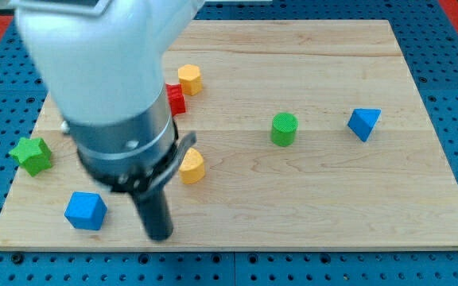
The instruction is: Keep the green star at the bottom of the red circle
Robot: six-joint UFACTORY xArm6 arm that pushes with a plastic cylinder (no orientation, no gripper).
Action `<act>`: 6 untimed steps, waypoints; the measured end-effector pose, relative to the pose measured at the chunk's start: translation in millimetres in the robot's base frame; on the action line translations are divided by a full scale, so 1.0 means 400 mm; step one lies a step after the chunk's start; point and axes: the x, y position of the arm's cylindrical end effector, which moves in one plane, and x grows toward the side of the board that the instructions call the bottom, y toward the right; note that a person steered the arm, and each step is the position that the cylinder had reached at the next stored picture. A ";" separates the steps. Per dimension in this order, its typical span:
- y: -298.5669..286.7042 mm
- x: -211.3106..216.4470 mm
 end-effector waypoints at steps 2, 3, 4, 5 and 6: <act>-0.367 0.003; -0.536 -0.011; -0.537 -0.050; -0.538 -0.126; -0.530 -0.232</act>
